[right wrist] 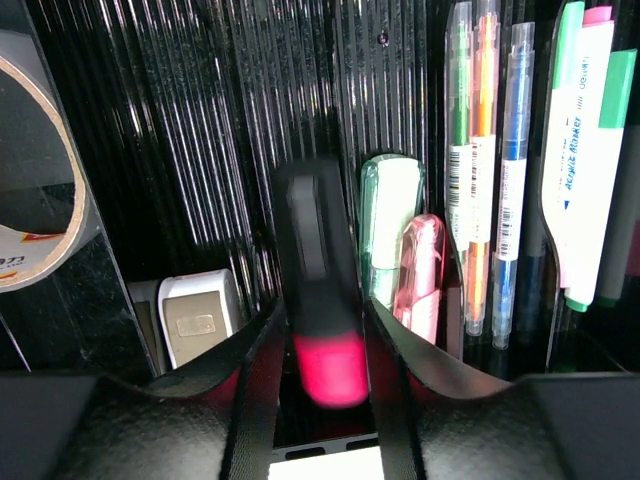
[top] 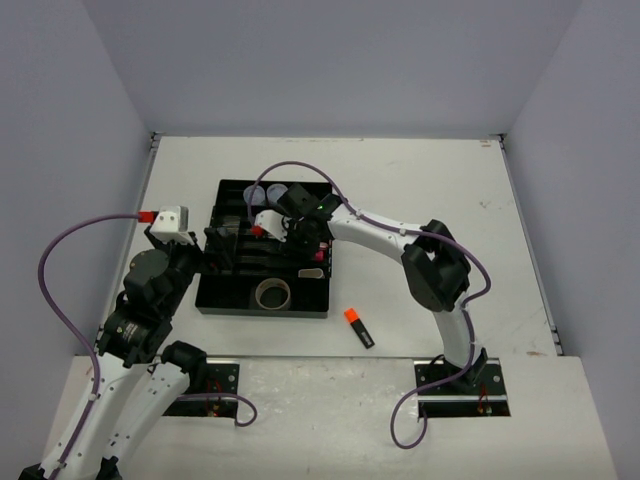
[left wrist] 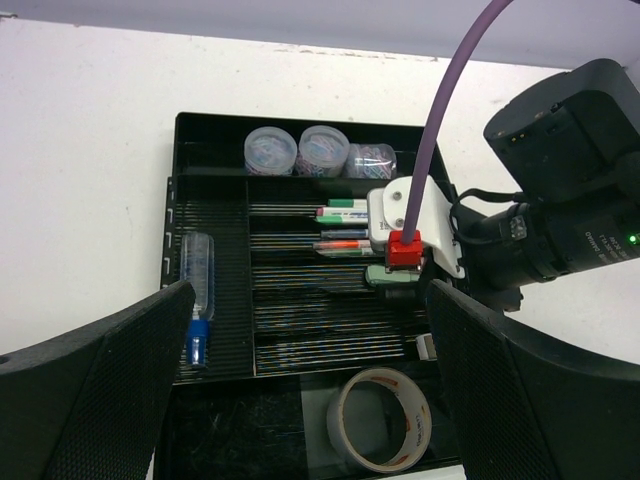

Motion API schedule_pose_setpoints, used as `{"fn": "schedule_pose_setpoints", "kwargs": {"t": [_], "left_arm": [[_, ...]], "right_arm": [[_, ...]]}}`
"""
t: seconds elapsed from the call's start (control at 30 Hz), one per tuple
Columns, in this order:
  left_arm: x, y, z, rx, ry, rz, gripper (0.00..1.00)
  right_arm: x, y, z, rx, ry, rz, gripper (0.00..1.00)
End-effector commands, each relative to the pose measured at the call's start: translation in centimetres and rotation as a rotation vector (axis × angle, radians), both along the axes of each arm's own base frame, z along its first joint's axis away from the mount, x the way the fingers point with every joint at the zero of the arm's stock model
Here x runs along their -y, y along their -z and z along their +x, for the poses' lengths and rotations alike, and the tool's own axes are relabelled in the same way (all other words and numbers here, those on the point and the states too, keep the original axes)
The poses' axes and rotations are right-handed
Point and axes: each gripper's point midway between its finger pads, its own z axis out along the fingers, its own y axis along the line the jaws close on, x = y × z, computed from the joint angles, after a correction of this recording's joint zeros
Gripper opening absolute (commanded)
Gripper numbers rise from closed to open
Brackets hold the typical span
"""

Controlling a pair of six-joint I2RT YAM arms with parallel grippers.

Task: Sort the stationery into containers
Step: Place the pen in the storage box, then pick up the pen from the center of the board.

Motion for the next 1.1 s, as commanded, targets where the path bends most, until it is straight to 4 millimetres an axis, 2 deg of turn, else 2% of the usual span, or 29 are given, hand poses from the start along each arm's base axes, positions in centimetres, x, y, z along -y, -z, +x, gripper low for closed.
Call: {"fn": "schedule_pose_setpoints", "kwargs": {"t": [0.0,0.1,0.27,0.33,0.53,0.6,0.67,0.73,0.9,1.07], "left_arm": [[-0.1,-0.8,0.3,0.04,0.001,0.004,1.0],[0.0,-0.8,0.3,0.041,0.002,0.004,1.0],[-0.1,-0.8,0.4,0.04,0.0,0.005,1.0],[-0.1,-0.7,0.4,0.038,-0.001,0.005,1.0],[-0.2,-0.6,0.4,0.032,-0.007,0.007,1.0],[-0.2,-0.6,0.4,0.032,-0.008,0.007,1.0],[-0.3,-0.5,0.5,0.027,-0.013,0.01,1.0],[-0.4,-0.5,0.5,0.024,-0.021,0.01,1.0],[-0.1,-0.2,0.6,0.012,-0.008,0.012,1.0],[0.0,0.0,0.8,0.001,-0.007,0.017,1.0]], "right_arm": [[-0.8,-3.3,0.4,0.058,-0.011,0.043,0.49],[-0.8,-4.1,0.4,0.065,-0.01,0.06,0.6],[-0.6,-5.4,0.4,0.088,0.01,0.082,0.6],[-0.3,-7.5,0.7,0.131,0.055,0.123,0.59],[3.4,-13.8,0.5,0.225,0.362,0.295,0.59],[5.2,-14.5,0.2,0.23,0.506,0.317,0.59],[7.5,-13.7,-1.4,0.165,0.695,0.331,0.59],[10.0,-11.1,-4.2,0.062,0.869,0.335,0.59],[12.6,-5.3,-10.3,-0.138,0.981,0.304,0.55],[13.6,-1.7,-13.9,-0.215,1.003,0.248,0.55]]}}
